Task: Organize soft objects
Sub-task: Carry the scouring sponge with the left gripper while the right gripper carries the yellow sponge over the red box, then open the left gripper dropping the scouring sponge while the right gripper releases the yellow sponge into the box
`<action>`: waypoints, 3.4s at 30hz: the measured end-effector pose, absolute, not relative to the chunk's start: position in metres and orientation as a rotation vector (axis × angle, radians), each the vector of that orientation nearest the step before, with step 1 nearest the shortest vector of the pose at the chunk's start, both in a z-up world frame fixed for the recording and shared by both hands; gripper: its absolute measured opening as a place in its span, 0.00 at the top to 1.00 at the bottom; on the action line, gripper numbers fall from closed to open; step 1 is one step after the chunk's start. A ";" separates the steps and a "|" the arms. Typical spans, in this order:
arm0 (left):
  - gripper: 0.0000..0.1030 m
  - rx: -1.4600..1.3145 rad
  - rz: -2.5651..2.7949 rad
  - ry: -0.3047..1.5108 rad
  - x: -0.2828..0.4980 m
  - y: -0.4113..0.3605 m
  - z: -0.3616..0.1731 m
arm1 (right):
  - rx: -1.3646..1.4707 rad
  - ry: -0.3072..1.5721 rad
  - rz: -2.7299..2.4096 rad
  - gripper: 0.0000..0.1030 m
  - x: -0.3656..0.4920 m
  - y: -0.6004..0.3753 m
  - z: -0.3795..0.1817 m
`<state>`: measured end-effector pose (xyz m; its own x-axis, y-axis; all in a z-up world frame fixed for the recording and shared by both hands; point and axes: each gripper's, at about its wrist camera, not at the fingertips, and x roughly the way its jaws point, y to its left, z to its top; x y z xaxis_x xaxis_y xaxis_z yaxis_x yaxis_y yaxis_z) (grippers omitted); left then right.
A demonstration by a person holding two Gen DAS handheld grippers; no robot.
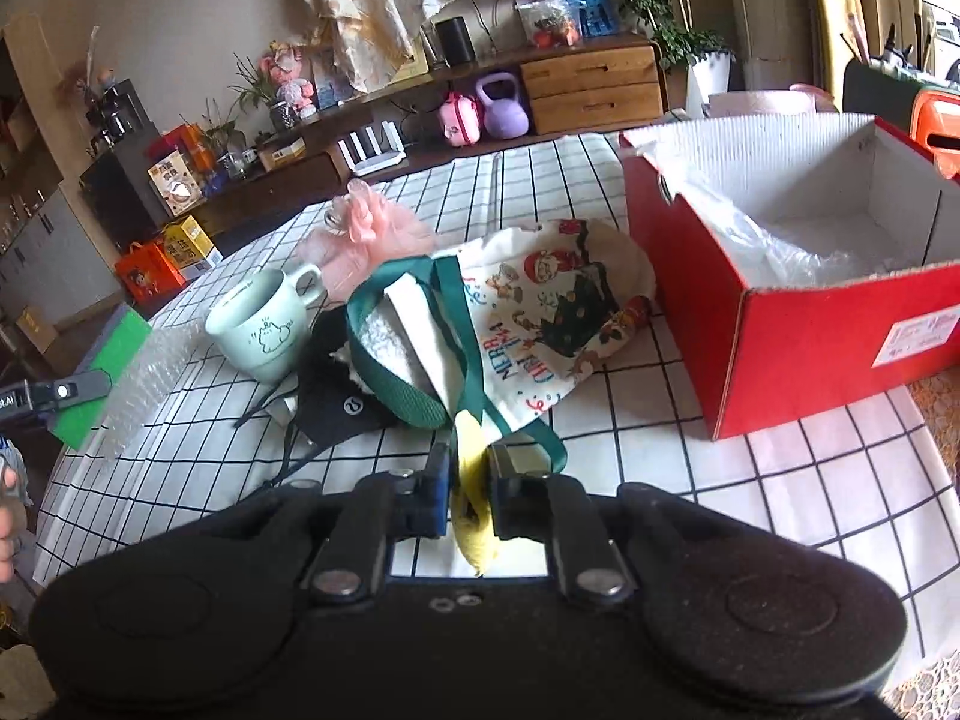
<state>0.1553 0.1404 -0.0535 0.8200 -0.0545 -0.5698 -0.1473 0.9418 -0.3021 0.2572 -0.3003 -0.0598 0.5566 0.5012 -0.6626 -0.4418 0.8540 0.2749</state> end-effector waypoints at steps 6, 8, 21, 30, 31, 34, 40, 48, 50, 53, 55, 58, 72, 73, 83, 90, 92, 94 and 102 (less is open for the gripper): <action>0.24 -0.364 0.017 0.578 0.152 0.133 -0.030 | 0.104 0.770 0.545 0.89 0.257 -0.309 -0.050; 0.24 -0.359 -0.008 0.552 0.148 0.127 -0.020 | 0.115 0.752 0.544 0.89 0.257 -0.313 -0.044; 0.24 -0.253 -0.119 0.495 0.190 0.077 0.042 | 0.132 0.592 0.508 0.89 0.270 -0.343 0.021; 0.24 -0.121 -0.261 0.542 0.247 -0.017 0.053 | 0.107 0.501 0.420 0.89 0.300 -0.379 0.049; 0.24 -0.110 -0.276 0.553 0.255 -0.028 0.052 | 0.102 0.494 0.404 0.89 0.305 -0.384 0.049; 0.24 -0.083 -0.322 0.590 0.275 -0.064 0.046 | 0.093 0.488 0.360 0.89 0.320 -0.399 0.045; 0.24 -0.036 -0.387 0.663 0.313 -0.129 0.027 | 0.097 0.503 0.275 0.89 0.347 -0.437 0.025; 0.24 0.050 -0.416 0.726 0.365 -0.202 -0.005 | 0.066 0.523 0.187 0.89 0.383 -0.469 -0.006; 0.24 0.068 -0.416 0.757 0.376 -0.217 -0.015 | 0.037 0.524 0.170 0.89 0.391 -0.471 -0.013; 0.24 0.077 -0.409 0.785 0.392 -0.232 -0.029 | 0.019 0.536 0.159 0.89 0.405 -0.474 -0.024; 0.24 0.086 -0.406 0.805 0.401 -0.241 -0.037 | 0.003 0.540 0.161 0.89 0.413 -0.473 -0.031; 0.24 0.105 -0.395 0.834 0.414 -0.253 -0.051 | -0.032 0.543 0.155 0.89 0.423 -0.470 -0.041; 0.24 0.168 -0.363 0.940 0.442 -0.277 -0.087 | 0.005 0.623 0.197 0.88 0.442 -0.475 -0.072; 0.24 0.173 -0.358 0.956 0.444 -0.278 -0.089 | 0.026 0.641 0.203 0.89 0.443 -0.477 -0.074; 0.22 0.186 -0.356 0.987 0.447 -0.279 -0.090 | 0.093 0.678 0.230 0.80 0.435 -0.479 -0.073; 0.22 0.151 -0.371 0.970 0.441 -0.273 -0.080 | 0.099 0.674 0.226 0.77 0.426 -0.480 -0.059; 0.22 0.155 -0.372 0.968 0.437 -0.274 -0.077 | 0.101 0.669 0.233 0.76 0.423 -0.480 -0.054; 0.22 0.143 -0.386 0.955 0.431 -0.272 -0.072 | 0.095 0.665 0.231 0.75 0.419 -0.479 -0.048; 0.22 0.108 -0.387 0.891 0.402 -0.253 -0.044 | 0.103 0.655 0.256 0.64 0.394 -0.474 -0.027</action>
<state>0.4021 -0.2528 -0.0445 0.5642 -0.2840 -0.7753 0.3730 0.9254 -0.0675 0.3938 -0.4743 -0.0274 0.7632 0.2672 -0.5883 -0.2024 0.9635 0.1751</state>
